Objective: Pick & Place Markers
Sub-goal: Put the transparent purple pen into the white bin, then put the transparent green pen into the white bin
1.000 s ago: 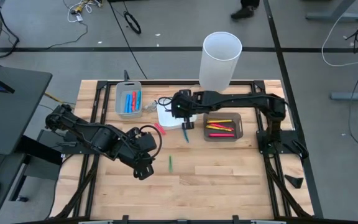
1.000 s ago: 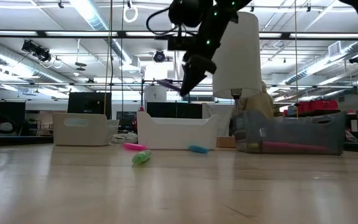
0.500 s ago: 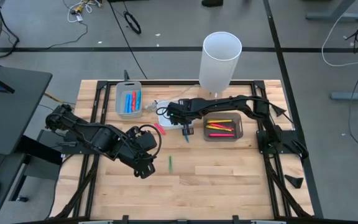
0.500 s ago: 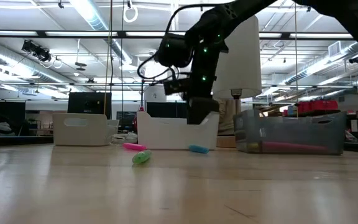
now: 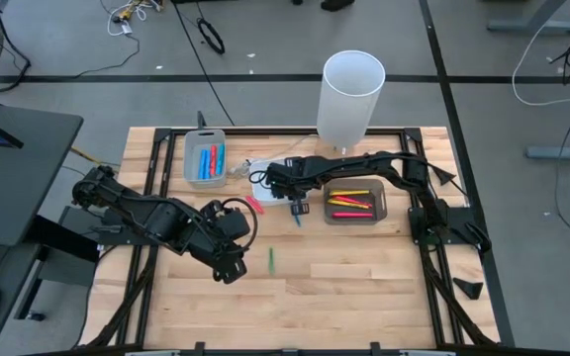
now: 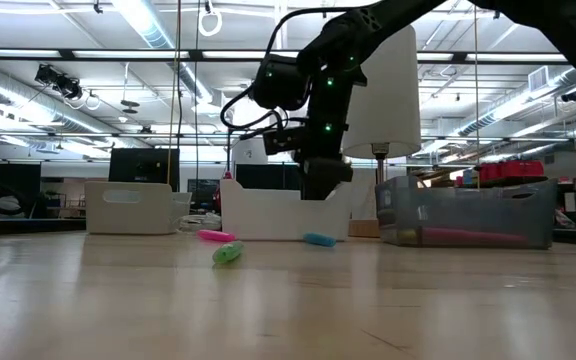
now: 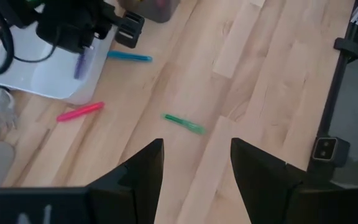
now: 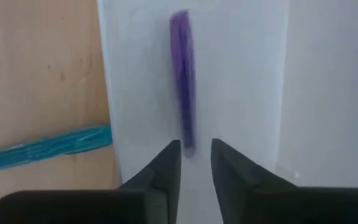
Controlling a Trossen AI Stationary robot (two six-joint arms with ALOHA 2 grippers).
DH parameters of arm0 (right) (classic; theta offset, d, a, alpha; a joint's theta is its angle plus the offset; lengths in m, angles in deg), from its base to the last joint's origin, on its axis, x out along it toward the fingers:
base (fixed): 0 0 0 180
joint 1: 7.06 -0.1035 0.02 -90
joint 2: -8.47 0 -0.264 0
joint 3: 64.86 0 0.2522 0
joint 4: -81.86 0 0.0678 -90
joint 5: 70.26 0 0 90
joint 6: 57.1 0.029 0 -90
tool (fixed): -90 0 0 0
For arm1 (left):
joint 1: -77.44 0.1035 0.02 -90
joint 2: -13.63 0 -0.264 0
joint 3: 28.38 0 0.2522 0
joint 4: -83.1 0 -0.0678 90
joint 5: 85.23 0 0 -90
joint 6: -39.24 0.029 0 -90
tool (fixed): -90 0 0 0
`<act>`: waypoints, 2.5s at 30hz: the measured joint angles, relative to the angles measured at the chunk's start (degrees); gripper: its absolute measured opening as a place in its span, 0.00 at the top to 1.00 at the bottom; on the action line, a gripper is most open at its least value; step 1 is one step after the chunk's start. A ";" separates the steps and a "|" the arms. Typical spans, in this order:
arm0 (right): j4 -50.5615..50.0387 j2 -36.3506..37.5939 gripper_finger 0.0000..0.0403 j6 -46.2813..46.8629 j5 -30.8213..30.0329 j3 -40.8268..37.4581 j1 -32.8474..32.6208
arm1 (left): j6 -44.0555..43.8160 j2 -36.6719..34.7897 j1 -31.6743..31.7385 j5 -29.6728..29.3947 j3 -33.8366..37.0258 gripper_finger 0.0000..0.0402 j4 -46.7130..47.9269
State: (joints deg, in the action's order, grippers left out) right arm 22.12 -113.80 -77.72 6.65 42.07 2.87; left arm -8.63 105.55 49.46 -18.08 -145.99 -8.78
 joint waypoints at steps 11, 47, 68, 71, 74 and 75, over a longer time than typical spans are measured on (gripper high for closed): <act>-0.11 1.40 0.71 1.94 0.04 -0.01 -0.09 | 2.58 0.00 -0.01 -1.89 0.00 0.52 -0.01; 20.42 31.00 0.72 28.00 2.41 -2.16 -30.27 | -15.19 0.00 1.56 -0.37 0.00 0.52 -0.53; 22.21 36.03 0.72 10.21 -6.58 -2.16 -33.27 | -58.05 3.02 2.34 2.86 0.04 0.52 -0.93; 20.03 38.59 0.72 10.25 -3.99 -2.16 -33.46 | -60.30 5.38 3.04 2.92 0.04 0.52 -0.76; 17.97 41.07 0.72 10.42 -2.43 -2.16 -33.47 | -62.32 7.99 3.77 3.13 0.06 0.52 -0.80; 16.49 41.87 0.72 10.72 -2.29 -2.16 -33.48 | -62.90 8.96 4.11 3.56 0.07 0.52 -0.92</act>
State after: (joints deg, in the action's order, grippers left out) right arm 38.61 -71.94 -67.01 4.36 39.90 -30.61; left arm -71.53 114.51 53.57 -14.51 -145.92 -9.71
